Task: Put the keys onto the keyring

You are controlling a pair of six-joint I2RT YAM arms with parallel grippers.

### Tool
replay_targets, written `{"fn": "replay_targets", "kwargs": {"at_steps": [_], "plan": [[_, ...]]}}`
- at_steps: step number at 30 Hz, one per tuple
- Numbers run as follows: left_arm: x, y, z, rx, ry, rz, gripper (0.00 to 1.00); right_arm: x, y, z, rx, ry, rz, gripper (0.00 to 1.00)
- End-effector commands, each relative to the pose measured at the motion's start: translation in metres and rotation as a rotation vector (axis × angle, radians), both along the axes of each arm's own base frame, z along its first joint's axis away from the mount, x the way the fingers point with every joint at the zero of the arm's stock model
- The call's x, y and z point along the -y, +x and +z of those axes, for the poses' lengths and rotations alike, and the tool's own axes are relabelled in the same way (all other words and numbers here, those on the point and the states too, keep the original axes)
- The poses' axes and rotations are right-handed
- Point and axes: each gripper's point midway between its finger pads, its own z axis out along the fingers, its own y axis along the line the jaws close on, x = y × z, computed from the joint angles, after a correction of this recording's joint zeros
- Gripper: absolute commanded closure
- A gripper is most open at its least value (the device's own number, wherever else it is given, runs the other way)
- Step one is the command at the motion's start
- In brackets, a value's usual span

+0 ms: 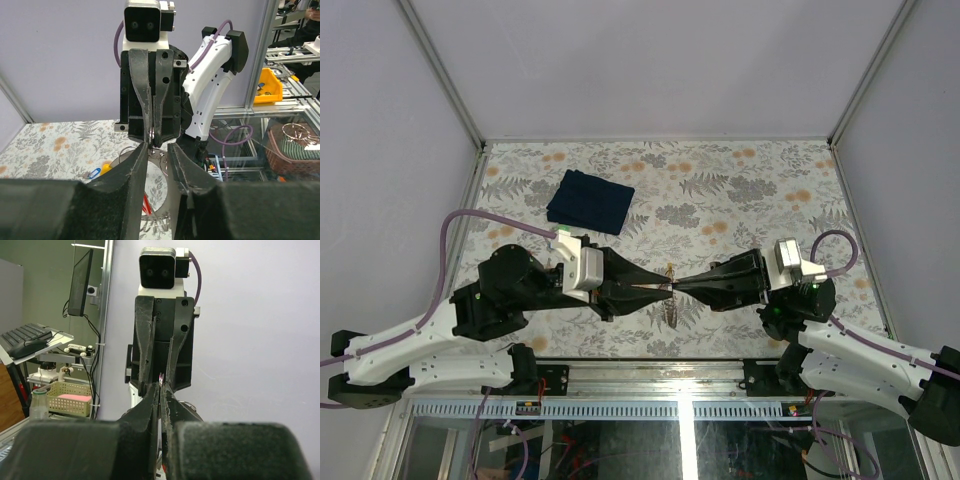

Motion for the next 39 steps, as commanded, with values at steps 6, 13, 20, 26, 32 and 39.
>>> {"fn": "replay_targets", "kwargs": {"at_steps": [6,13,20,26,32,39], "plan": [[0.004,-0.001,0.013,0.017,-0.031,-0.013,0.98,0.014,-0.014,0.029,0.083,0.087,0.001,1.00],[0.004,0.001,0.008,0.010,0.009,0.000,1.00,0.013,-0.014,0.026,0.101,0.054,-0.016,0.97],[0.001,0.004,0.004,0.023,0.103,0.013,1.00,0.005,-0.003,0.003,0.140,-0.108,-0.124,0.72],[-0.003,0.007,-0.009,0.022,0.252,0.028,1.00,0.008,0.007,-0.015,0.194,-0.278,-0.230,0.70],[-0.005,0.012,-0.027,0.000,0.398,0.050,1.00,0.016,0.006,-0.025,0.219,-0.408,-0.262,0.70],[-0.004,0.016,-0.042,-0.011,0.511,0.057,1.00,0.013,0.006,-0.031,0.196,-0.471,-0.234,0.71]]}}
